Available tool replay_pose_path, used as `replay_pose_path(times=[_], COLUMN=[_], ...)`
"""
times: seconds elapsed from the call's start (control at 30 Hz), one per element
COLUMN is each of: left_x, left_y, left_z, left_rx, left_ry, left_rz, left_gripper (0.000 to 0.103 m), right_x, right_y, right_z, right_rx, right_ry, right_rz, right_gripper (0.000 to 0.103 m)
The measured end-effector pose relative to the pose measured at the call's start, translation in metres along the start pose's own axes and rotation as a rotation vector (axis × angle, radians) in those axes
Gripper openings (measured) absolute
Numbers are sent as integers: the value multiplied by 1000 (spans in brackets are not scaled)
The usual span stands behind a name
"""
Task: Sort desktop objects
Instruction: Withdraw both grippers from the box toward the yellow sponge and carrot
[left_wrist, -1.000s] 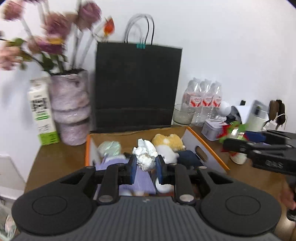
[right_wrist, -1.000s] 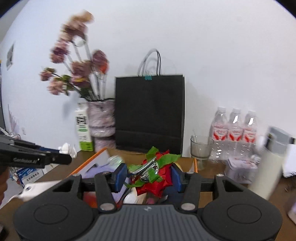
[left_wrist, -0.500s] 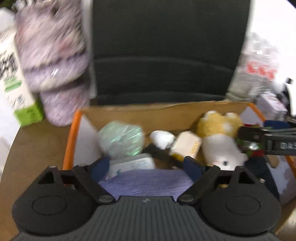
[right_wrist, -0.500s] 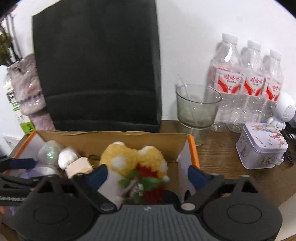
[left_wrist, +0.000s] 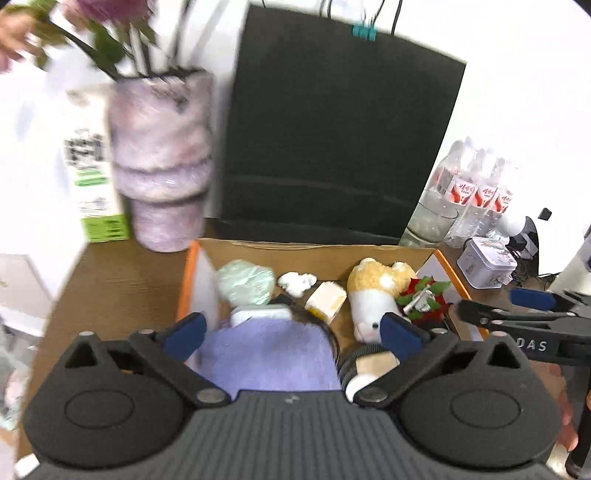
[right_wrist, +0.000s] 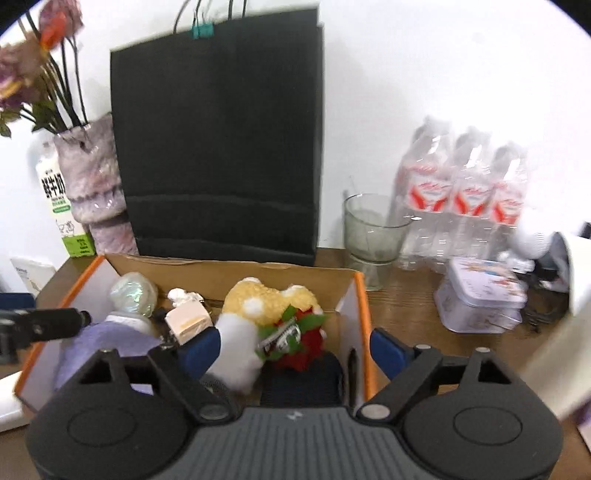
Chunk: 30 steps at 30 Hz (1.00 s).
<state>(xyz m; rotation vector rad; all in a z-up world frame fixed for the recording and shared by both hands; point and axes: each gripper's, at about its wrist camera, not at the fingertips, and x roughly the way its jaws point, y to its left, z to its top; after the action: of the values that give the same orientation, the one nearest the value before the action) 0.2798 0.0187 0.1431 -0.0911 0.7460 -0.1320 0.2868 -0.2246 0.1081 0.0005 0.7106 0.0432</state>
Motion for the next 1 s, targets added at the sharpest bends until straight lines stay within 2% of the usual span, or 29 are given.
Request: replay_pose_path(times=[0.1, 0.17, 0.3, 0.33, 0.43, 0.57, 0.67, 0.77, 0.8, 0.9, 1.0], left_x=[-46, -79, -134, -144, -159, -167, -171, -168, -168, -172, -172], left_y=[2, 6, 1, -2, -7, -18, -23, -27, -28, -26, -25], left_z=[-21, -43, -116, -140, -212, -283, -312, -327, -330, -337, -340], left_rx=[-6, 6, 80, 84, 84, 14, 3, 46, 49, 43, 40], left_ry=[-24, -69, -159, -171, -201, -214, -228, -269, -279, -300, -305], left_rz=[63, 64, 137, 126, 19, 40, 42, 70, 85, 52, 42], left_gripper=[103, 103, 103, 103, 103, 103, 103, 103, 103, 103, 103], right_x=[-34, -63, -124, -135, -156, -180, -197, -208, -209, -208, -208], right_y=[-2, 0, -1, -2, 2, 9, 9, 3, 1, -1, 4], right_z=[-23, -48, -119, -138, -199, -260, -294, -318, -322, -327, -328], right_rx=[44, 43, 38, 55, 104, 50, 10, 17, 41, 83, 66], right_ry=[-31, -70, -164, -176, -159, -168, -171, -194, -201, -198, -211], right_rz=[9, 56, 156, 166, 158, 146, 115, 143, 150, 173, 139], right_gripper=[88, 88, 95, 96, 97, 97, 97, 97, 97, 97, 97])
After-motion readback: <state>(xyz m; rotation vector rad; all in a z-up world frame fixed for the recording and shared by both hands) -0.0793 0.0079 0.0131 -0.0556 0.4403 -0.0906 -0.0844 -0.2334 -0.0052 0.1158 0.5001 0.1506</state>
